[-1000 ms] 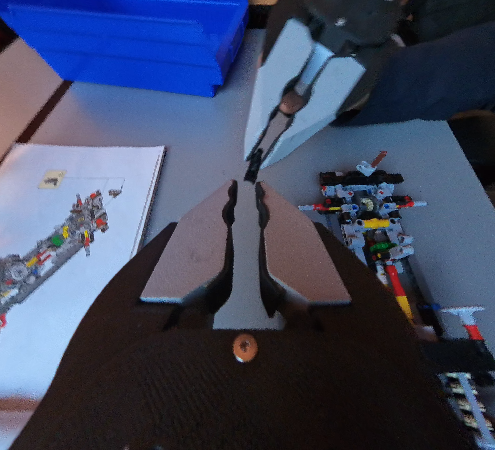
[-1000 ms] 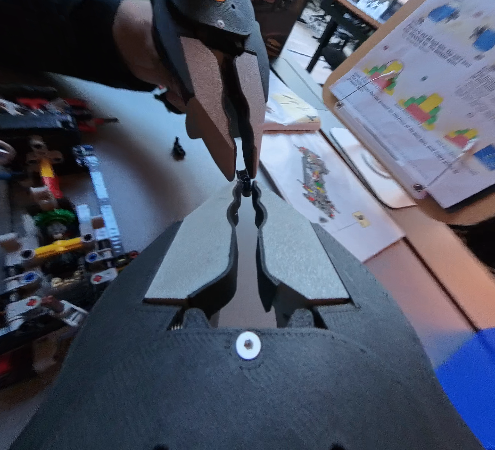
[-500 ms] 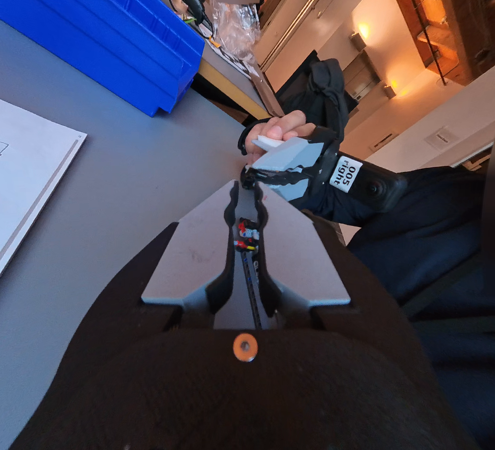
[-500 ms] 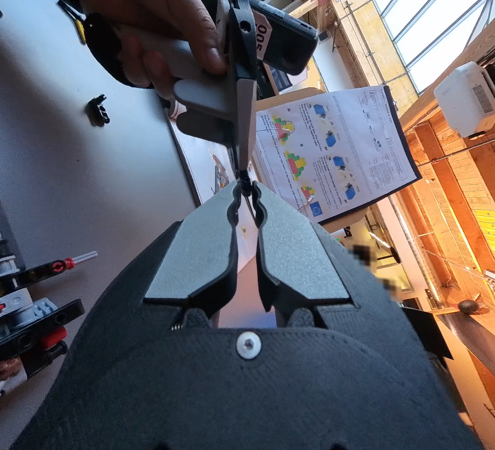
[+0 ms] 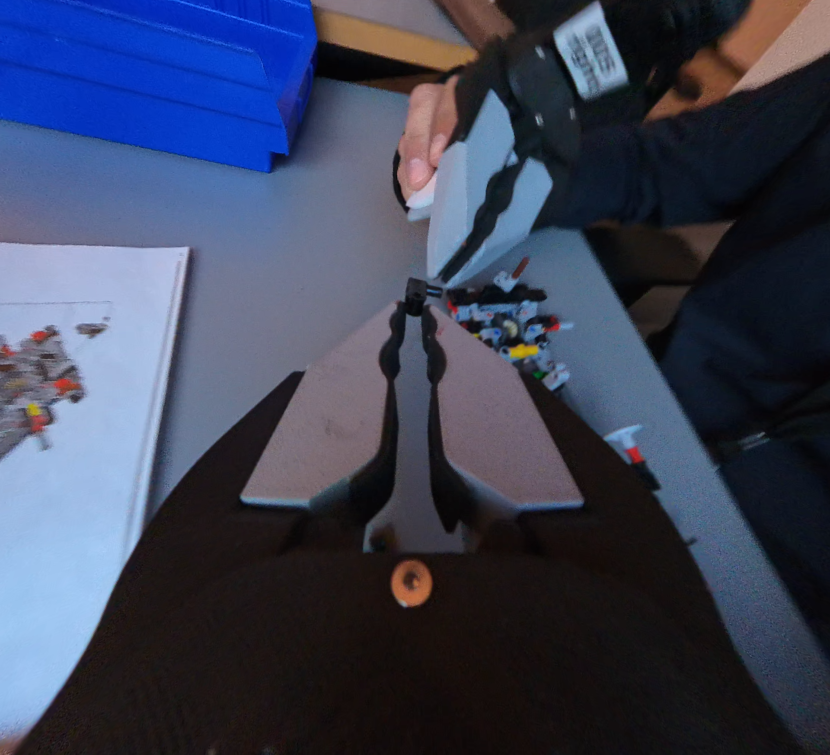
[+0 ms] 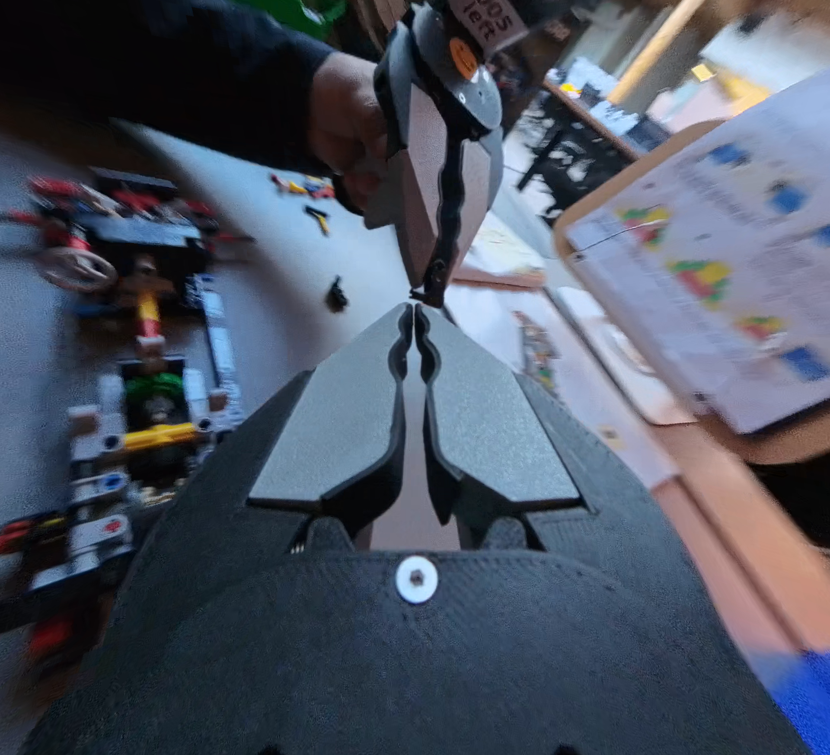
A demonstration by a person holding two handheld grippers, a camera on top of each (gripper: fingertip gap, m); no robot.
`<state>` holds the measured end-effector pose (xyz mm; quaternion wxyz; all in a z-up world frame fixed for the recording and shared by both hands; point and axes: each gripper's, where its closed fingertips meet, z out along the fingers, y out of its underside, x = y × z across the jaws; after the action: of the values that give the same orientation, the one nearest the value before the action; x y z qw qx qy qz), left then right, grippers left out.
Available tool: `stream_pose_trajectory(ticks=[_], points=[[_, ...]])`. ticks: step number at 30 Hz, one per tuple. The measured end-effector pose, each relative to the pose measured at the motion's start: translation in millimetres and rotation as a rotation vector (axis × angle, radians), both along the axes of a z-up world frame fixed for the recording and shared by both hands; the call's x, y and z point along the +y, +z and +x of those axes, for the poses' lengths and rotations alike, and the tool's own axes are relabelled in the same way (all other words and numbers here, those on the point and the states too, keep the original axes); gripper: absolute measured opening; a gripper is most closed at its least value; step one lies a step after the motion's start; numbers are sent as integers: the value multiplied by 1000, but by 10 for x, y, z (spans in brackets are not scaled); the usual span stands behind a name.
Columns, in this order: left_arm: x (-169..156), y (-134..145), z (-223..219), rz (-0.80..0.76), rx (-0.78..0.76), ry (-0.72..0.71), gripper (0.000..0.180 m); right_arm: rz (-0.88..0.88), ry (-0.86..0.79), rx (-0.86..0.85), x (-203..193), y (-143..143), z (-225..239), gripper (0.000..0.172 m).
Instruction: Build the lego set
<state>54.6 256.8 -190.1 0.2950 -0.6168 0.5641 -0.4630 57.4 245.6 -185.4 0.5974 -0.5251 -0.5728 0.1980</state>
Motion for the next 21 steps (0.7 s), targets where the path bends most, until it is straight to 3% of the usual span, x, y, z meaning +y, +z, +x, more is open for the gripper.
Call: stream_pose_trajectory(ticks=[2, 6, 9, 15, 21], points=[[-11, 4, -56, 85, 41, -13, 5, -199, 51, 81, 23, 0, 35, 0], [-155, 59, -147, 220, 61, -107, 5, -687, 257, 267, -48, 87, 17, 18], [-275, 94, -169, 326, 65, -163, 6, -957, 419, 379, -129, 186, 2, 9], [-444, 88, -137, 459, 95, -227, 5, -1123, 506, 324, -311, 114, -148, 20], [-466, -8, -111, 466, 152, -239, 6, -1139, 524, 247, -418, -14, -231, 5]])
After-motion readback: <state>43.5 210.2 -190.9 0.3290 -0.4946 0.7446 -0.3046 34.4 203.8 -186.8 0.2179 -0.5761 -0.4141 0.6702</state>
